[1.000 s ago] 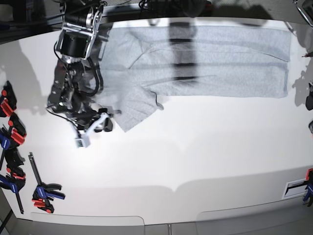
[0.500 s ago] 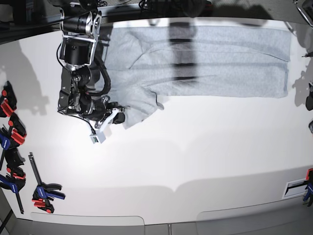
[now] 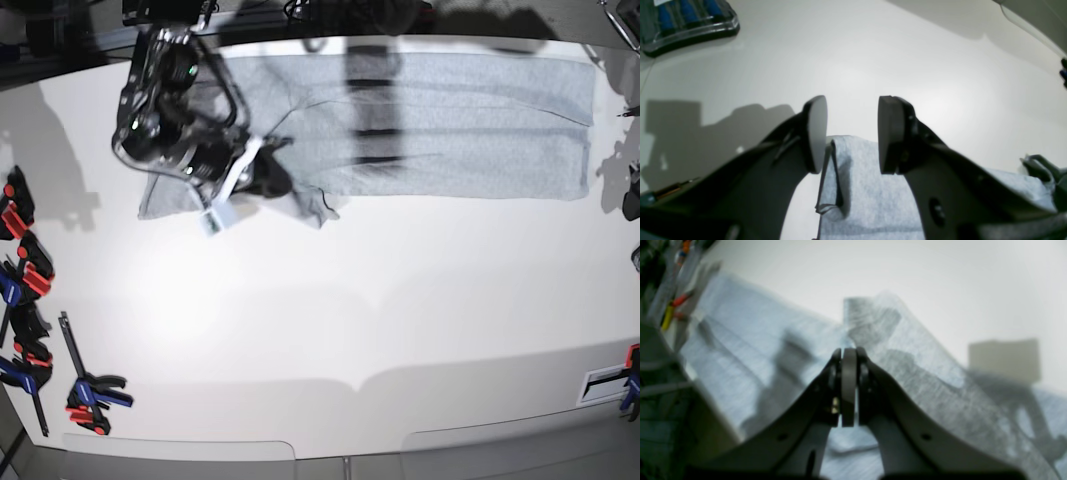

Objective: Fold the T-shirt properly
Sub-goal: 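Grasp the hanging sleeve with the right gripper and fold it inward, then grasp the folded edge with the left gripper and fold it inward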

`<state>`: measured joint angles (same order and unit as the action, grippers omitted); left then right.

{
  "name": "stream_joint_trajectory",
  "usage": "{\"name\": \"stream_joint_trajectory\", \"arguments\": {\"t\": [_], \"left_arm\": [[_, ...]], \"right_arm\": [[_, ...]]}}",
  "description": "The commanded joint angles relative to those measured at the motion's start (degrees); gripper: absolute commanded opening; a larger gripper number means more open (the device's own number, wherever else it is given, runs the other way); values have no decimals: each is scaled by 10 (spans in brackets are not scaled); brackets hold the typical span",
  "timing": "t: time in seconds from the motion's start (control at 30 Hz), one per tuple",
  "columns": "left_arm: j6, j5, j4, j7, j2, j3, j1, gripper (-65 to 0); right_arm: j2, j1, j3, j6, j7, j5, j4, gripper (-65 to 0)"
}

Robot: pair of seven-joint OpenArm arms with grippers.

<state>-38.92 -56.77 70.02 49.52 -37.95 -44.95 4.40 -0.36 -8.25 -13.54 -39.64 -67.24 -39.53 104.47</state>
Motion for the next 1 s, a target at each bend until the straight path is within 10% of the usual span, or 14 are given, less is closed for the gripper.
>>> {"name": "stream_joint_trajectory", "arguments": {"t": [0.0,0.23,0.4,0.73,0.97], "left_arm": [[-3,-14,9,-12,-19,-4,-6,-417],[-3,-14,9,-12,-19,-4,-6,-417],[-3,-13,9,-11,-19,-4,-6,-417],[-3,6,9,-4,-19,-4,65,-235],[-2,25,9,-44,3,-4,177,-226]], "right_arm": [[-7,-10,0,-4,16,-19,33,-650],[-29,-110,1,-4,17,-25,79,-650],[-28,-142,1,-4,56,-28,79,-319],[-28,-104,0,-4,68,-61,79,-320],[-28,-82,0,-4,68,-61,79,-320]]}}
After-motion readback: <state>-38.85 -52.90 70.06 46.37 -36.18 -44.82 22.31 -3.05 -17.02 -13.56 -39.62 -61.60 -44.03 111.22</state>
